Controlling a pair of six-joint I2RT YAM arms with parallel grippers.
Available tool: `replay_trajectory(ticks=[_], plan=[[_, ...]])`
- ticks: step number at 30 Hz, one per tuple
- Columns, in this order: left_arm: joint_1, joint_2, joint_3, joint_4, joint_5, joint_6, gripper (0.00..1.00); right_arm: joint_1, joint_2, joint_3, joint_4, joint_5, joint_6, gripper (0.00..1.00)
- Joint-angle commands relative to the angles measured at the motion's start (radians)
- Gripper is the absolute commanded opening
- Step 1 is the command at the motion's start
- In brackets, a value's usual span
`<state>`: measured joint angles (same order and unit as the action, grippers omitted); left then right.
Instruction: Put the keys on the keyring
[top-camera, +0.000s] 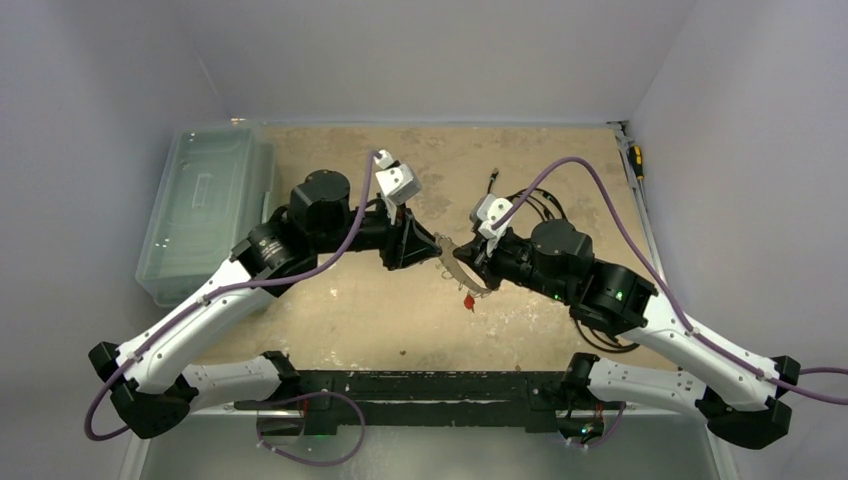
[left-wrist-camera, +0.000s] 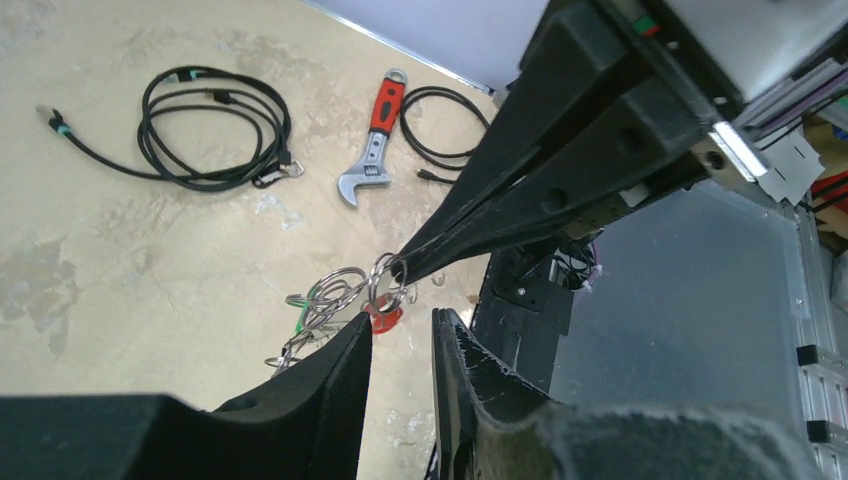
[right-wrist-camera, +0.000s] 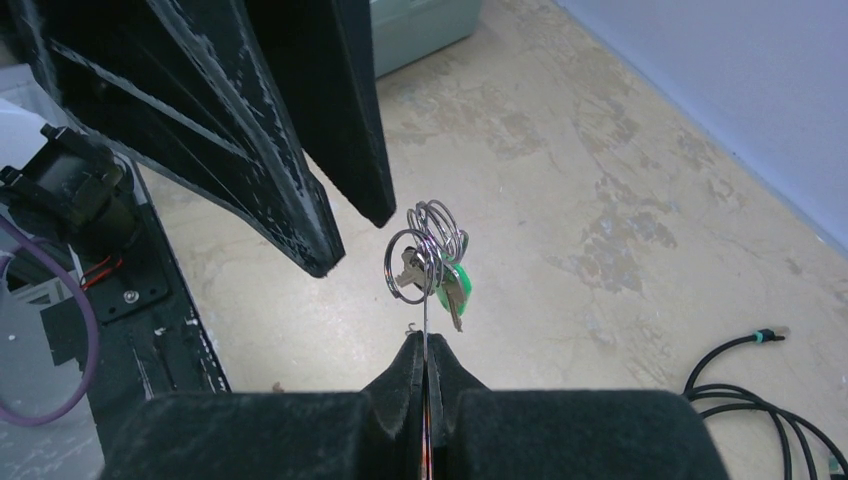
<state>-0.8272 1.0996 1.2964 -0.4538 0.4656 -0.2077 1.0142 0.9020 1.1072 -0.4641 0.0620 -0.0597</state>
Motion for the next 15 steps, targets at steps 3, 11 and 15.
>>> replay_trajectory(ticks=[3, 11, 15], plan=[[0.000, -0.001, -0.041, 0.097, -0.049, -0.151, 0.29, 0.004, -0.021, 0.050, 0.034, 0.014, 0.029, 0.00], [0.001, 0.043, -0.034, 0.103, -0.119, -0.302, 0.28, 0.004, 0.004, 0.054, 0.016, 0.025, 0.053, 0.00], [0.001, 0.030, -0.045, 0.115, -0.133, -0.310, 0.28, 0.004, -0.001, 0.052, 0.014, 0.029, 0.052, 0.00]])
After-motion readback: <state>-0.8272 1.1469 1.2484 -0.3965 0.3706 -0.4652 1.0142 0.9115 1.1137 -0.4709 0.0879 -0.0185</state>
